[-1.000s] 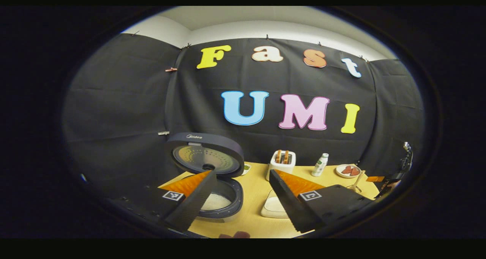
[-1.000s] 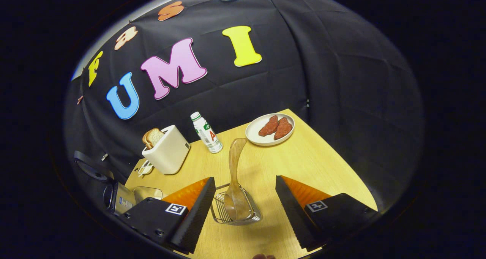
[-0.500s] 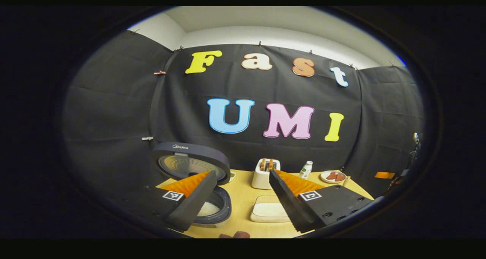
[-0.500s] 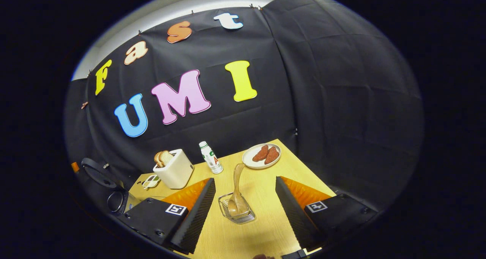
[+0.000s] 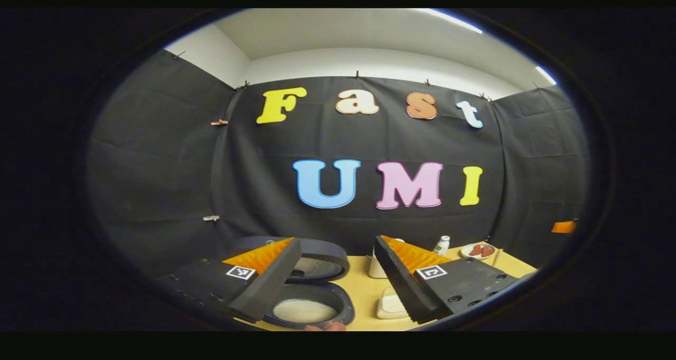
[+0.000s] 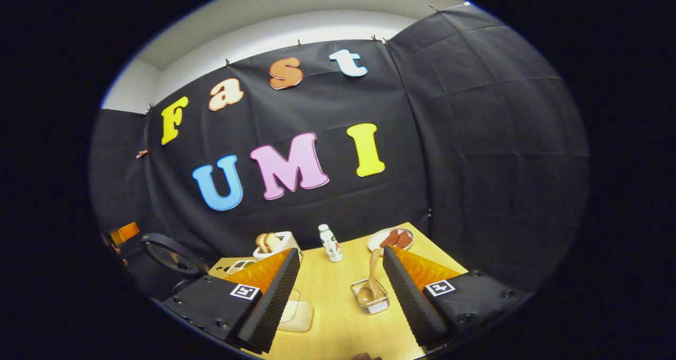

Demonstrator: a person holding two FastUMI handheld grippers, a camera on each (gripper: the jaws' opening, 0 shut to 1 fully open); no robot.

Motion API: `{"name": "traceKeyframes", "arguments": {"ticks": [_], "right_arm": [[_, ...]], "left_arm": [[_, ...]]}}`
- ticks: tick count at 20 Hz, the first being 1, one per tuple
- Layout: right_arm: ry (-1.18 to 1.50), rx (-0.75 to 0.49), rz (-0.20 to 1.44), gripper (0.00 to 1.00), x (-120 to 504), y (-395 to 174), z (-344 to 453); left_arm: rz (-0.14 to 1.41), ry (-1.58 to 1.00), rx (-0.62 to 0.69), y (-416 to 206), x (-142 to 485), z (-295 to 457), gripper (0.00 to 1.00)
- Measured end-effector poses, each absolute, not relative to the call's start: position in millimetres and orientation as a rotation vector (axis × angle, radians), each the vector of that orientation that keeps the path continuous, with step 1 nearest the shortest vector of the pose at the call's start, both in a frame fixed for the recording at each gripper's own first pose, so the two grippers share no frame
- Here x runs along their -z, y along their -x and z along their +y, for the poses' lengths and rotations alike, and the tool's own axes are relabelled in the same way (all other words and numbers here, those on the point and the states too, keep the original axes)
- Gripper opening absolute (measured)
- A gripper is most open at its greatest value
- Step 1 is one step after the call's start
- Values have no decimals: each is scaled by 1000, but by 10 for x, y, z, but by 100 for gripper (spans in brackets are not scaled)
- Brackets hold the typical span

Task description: Close the left gripper, press the button to open the rice cooker; take a wooden spoon from the chopstick holder with the right hand, scoop a spoonful of rice and pour it into the rice cooker, then put the wooden spoon back into the chopstick holder.

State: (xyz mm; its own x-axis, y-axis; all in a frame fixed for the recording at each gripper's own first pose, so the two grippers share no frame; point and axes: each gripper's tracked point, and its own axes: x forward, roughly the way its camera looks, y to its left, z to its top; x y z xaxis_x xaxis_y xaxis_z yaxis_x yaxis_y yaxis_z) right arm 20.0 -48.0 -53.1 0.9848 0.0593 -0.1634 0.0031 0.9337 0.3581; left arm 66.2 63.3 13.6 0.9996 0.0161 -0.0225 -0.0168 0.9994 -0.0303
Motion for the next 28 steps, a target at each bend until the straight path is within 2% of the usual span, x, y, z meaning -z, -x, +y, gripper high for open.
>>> {"name": "traceKeyframes", "arguments": {"ticks": [8,10,12,16,17,19,23,28], "right_arm": [[-204,-152,58,98,-31,-96,327],[-165,-165,40,98,-113,-94,461],[-119,-170,21,98,-183,-110,559],[-68,-175,7,98,-229,-109,694],[-73,-180,12,94,-215,-109,722],[-70,-173,16,98,-214,-123,693],[-72,-148,29,98,-183,-139,583],[-99,-124,49,98,-131,-162,426]], "left_arm": [[47,35,-81,-1114,-77,1209,92],[43,11,-74,-1235,-101,1241,95],[45,-1,-64,-1373,-121,1249,92],[98,-22,-64,-1674,56,1316,95],[116,-23,-71,-1753,123,1347,95],[158,0,-91,-1864,288,1400,95],[183,0,-103,-1906,426,1406,97],[184,-2,-108,-1635,526,1363,99]]}}
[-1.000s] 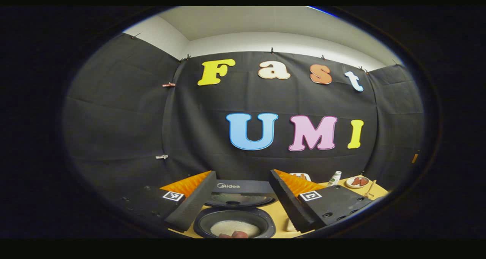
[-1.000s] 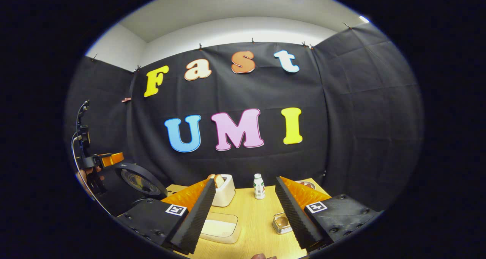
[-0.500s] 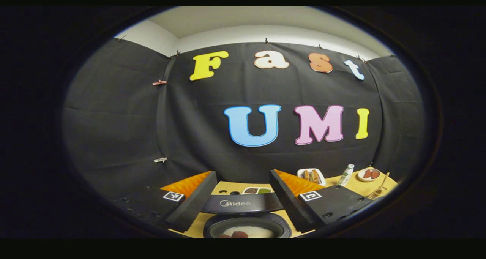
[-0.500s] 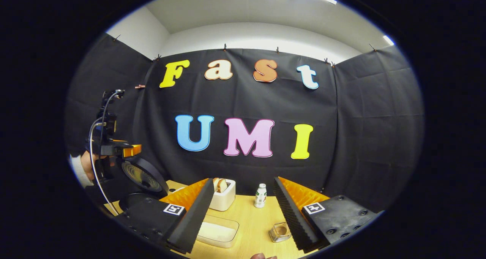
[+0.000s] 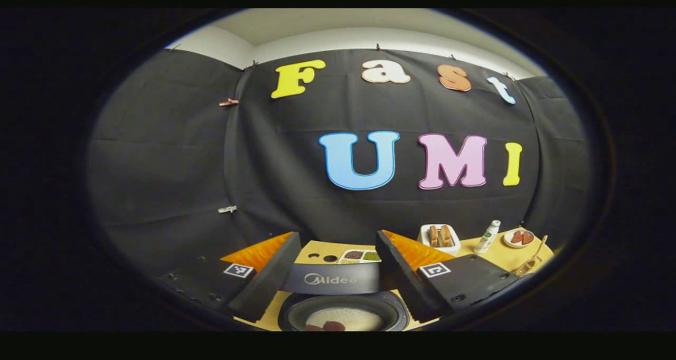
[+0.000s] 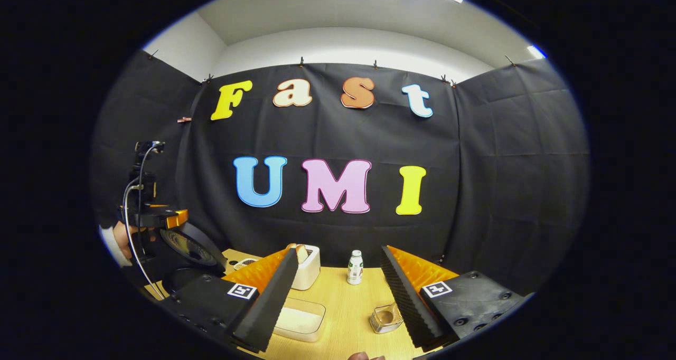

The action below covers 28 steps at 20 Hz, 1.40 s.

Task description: Close the left gripper, press the button to open the rice cooker; take a wooden spoon from the chopstick holder with the right hand, scoop a spoonful of rice and pour it into the rice cooker, then put the wooden spoon back into the chopstick holder.

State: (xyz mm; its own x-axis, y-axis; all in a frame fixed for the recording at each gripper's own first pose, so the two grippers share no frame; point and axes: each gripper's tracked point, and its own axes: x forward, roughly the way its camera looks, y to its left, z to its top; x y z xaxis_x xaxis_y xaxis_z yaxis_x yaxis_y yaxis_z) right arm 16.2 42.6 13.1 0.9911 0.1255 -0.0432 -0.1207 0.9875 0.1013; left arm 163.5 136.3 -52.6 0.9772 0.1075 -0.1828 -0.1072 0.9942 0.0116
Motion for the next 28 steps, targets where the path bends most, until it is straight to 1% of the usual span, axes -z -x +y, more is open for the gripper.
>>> {"name": "traceKeyframes", "arguments": {"ticks": [1,2,6,8,10,11,12,13,14,18,21,22,23,25,26,28], "right_arm": [[-103,-122,55,97,-117,-169,405],[-108,-124,62,97,-97,-163,394],[-112,-130,77,98,-45,-153,370],[-119,-140,82,98,-40,-142,387],[-121,-147,87,98,-32,-119,396],[-122,-150,88,98,-24,-104,396],[-121,-152,90,98,-25,-92,403],[-118,-153,91,96,-12,-82,392],[-117,-153,93,98,-12,-70,390],[-126,-152,104,98,2,-43,364],[-127,-147,104,98,-4,-22,326],[-129,-146,107,96,7,-21,317],[-132,-145,110,98,19,-13,316],[-138,-144,117,96,38,-4,306],[-139,-143,118,98,43,3,297],[-143,-140,121,98,38,21,279]], "left_arm": [[186,-6,-107,-1556,569,1357,96],[196,-6,-107,-1476,621,1346,99],[233,-3,-103,-1147,836,1273,99],[249,-5,-99,-1008,940,1246,96],[273,3,-102,-898,1073,1243,99],[288,7,-106,-835,1157,1227,96],[304,6,-107,-791,1229,1215,99],[320,6,-104,-751,1320,1189,96],[340,8,-99,-711,1414,1165,99],[419,25,-97,-590,1803,1137,99],[403,17,-98,-553,1892,1129,97],[396,20,-98,-548,1911,1132,97],[386,20,-96,-535,1937,1125,96],[362,15,-91,-504,1981,1117,97],[355,16,-88,-490,2009,1115,97],[359,11,-83,-472,2097,1113,97]]}}
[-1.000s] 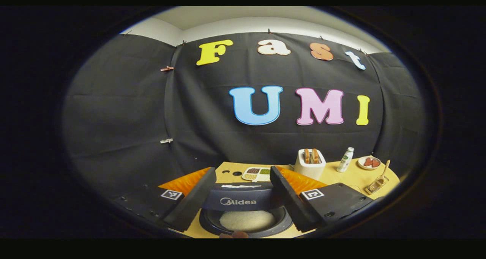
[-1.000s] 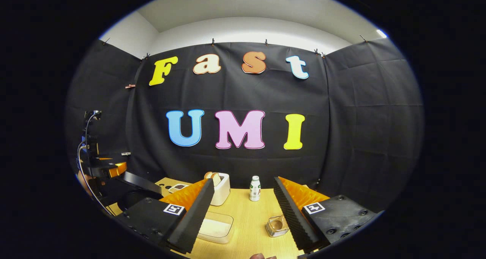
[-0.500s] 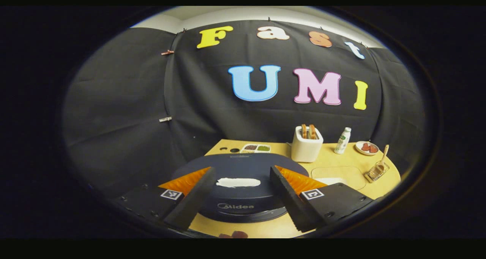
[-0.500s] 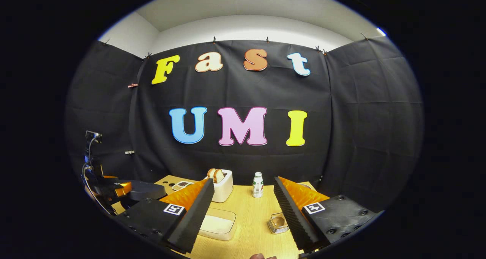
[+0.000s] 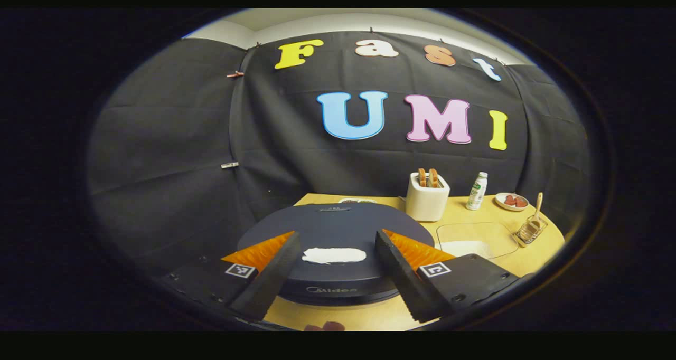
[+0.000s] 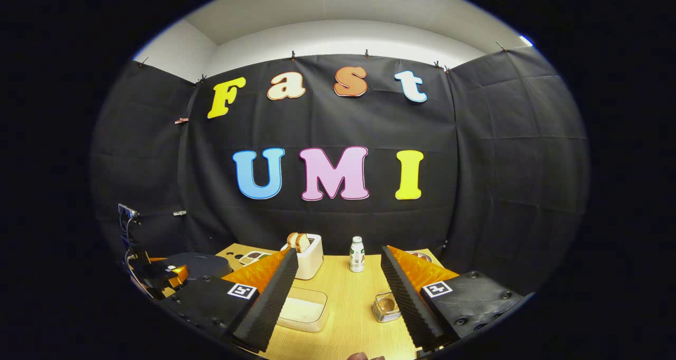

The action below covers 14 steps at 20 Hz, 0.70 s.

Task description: Close the left gripper, press the button to open the rice cooker; take a wooden spoon from the chopstick holder with the right hand, scoop a spoonful of rice and pour it into the rice cooker, then put the wooden spoon back into the chopstick holder.

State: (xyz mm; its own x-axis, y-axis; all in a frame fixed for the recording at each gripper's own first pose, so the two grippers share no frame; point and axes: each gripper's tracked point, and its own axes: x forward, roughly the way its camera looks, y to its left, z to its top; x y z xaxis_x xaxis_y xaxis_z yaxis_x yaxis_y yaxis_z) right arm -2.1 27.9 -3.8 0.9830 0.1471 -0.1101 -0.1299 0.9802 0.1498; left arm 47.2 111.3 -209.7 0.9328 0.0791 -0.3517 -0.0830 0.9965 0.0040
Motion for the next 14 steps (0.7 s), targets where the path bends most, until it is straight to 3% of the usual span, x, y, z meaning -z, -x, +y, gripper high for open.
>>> {"name": "traceKeyframes", "arguments": {"ticks": [14], "right_arm": [[-143,-137,147,98,119,-5,311]], "left_arm": [[421,17,-87,-377,2391,1076,98]]}}
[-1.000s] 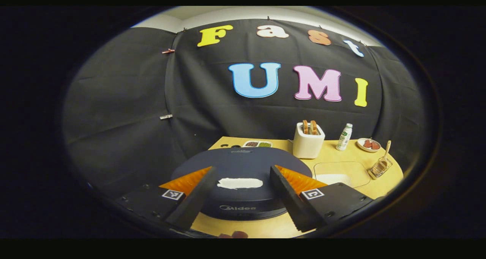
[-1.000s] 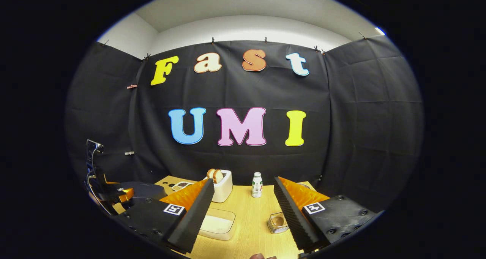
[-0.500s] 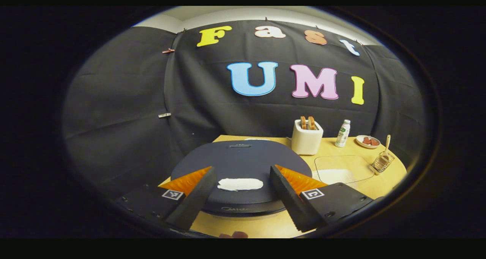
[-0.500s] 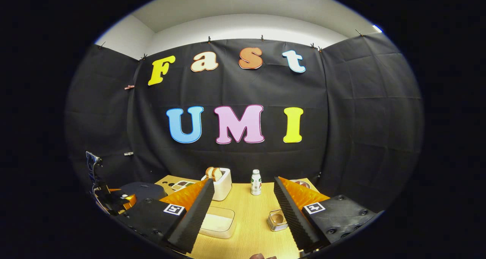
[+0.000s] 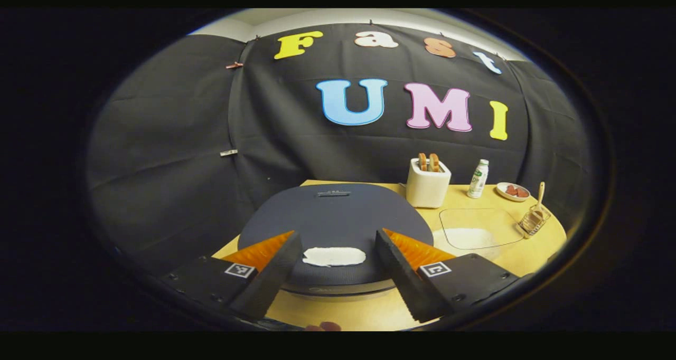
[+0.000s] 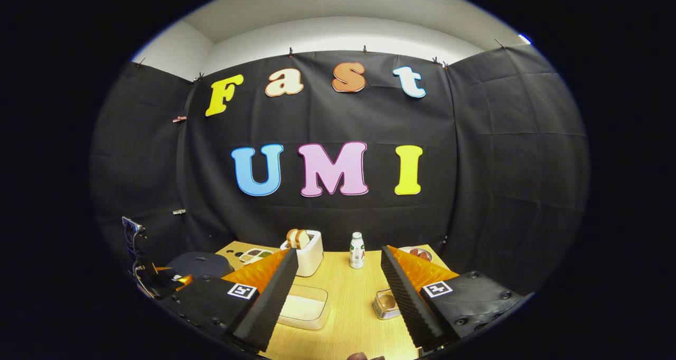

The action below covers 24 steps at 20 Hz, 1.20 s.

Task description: Close the left gripper, press the button to open the rice cooker; take a wooden spoon from the chopstick holder with the right hand, scoop a spoonful of rice and pour it into the rice cooker, then put the wooden spoon back into the chopstick holder.

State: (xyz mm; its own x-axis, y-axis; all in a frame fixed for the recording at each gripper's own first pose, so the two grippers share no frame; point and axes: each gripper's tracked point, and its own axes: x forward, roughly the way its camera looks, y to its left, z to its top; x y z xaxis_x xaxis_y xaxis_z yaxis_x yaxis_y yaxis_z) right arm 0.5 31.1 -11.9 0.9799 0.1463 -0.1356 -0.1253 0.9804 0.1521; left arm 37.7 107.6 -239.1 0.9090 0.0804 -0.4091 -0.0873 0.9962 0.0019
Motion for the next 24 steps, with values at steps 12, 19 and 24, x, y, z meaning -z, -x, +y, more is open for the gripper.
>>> {"name": "traceKeyframes", "arguments": {"ticks": [12,19,24], "right_arm": [[-151,-125,159,98,172,-70,290],[-148,-121,164,98,202,-68,252],[-144,-118,169,98,208,-75,208]], "left_arm": [[387,-16,-83,-334,2487,1066,99],[382,11,-94,-367,2443,1073,96],[358,-13,-70,-434,2136,1030,94]]}}
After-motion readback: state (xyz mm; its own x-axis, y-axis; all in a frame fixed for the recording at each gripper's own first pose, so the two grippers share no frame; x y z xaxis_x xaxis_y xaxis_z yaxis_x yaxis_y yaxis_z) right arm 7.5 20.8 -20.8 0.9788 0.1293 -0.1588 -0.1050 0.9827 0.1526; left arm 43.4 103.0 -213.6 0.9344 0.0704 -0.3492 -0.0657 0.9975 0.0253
